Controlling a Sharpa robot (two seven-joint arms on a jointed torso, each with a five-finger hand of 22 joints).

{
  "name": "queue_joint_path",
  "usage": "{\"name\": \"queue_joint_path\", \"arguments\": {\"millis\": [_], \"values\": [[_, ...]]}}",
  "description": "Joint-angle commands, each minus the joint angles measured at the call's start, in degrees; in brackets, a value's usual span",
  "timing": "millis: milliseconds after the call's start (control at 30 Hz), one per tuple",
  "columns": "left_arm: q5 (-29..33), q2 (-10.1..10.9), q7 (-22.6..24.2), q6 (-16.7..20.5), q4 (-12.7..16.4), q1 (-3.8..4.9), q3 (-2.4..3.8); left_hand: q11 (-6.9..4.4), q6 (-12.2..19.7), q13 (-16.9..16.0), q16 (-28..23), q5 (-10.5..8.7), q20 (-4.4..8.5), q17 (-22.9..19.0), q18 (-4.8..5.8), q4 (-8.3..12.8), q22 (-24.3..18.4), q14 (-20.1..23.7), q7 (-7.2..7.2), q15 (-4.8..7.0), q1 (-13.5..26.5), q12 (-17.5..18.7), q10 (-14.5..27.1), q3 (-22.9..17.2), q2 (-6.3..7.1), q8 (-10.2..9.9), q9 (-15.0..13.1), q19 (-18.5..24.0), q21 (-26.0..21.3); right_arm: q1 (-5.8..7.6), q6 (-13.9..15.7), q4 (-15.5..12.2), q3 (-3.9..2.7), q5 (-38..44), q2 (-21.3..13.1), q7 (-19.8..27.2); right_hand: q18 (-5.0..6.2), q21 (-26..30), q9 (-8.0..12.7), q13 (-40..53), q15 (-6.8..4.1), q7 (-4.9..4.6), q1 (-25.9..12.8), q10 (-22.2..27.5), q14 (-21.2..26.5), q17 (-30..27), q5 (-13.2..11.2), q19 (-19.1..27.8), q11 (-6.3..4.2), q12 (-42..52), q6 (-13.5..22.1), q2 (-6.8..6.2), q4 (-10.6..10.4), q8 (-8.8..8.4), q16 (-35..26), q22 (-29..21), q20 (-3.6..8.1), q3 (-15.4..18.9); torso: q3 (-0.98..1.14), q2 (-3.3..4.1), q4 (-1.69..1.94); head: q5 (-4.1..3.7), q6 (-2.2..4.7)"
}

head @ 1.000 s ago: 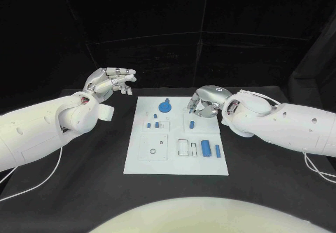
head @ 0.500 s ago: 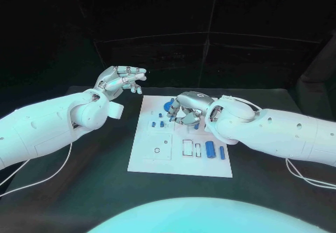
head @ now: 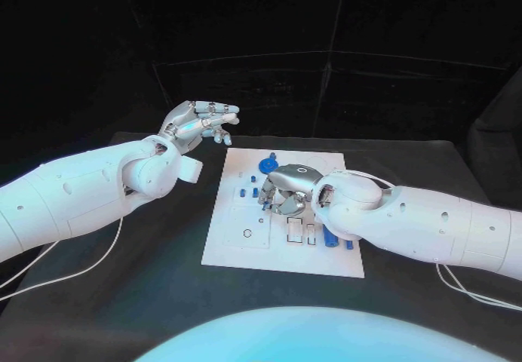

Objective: Assemble the parts on the task board

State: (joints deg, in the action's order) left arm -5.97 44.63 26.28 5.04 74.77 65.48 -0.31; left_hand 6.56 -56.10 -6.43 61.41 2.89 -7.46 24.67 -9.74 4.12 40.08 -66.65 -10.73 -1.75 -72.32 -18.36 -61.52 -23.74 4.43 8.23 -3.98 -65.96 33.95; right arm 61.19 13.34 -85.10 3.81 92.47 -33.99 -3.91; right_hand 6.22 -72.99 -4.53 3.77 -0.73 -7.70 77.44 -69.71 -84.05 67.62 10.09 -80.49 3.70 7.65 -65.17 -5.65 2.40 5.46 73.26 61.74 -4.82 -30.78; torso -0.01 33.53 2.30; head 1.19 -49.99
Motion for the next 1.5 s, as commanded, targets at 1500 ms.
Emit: {"name": "queue_joint_path", "arguments": {"millis": [1500], "values": [[0.32,-0.65,-0.51,-1.53,-0.41,0.13,0.04,-0.12,0.44,-0.12,0.13,0.24,0.04,-0.26,-0.71,-0.36,-0.25,0.38,-0.16,0.05,0.41,-0.60,0.71,0.90,0.07,0.36,0.09,-0.48,-0.58,-2.07,-5.84,2.53,-0.03,7.81,3.25,-0.55,-0.61,-0.15,-0.06,0.06,-0.37,-0.18,-0.30,-0.50,-2.42,-0.12,0.31,-0.03,0.11,-0.49,-0.23,-0.51,0.52,-0.36,0.32,-0.04,-0.01,0.29,-0.02,0.04,-0.07,2.21,-0.01]]}}
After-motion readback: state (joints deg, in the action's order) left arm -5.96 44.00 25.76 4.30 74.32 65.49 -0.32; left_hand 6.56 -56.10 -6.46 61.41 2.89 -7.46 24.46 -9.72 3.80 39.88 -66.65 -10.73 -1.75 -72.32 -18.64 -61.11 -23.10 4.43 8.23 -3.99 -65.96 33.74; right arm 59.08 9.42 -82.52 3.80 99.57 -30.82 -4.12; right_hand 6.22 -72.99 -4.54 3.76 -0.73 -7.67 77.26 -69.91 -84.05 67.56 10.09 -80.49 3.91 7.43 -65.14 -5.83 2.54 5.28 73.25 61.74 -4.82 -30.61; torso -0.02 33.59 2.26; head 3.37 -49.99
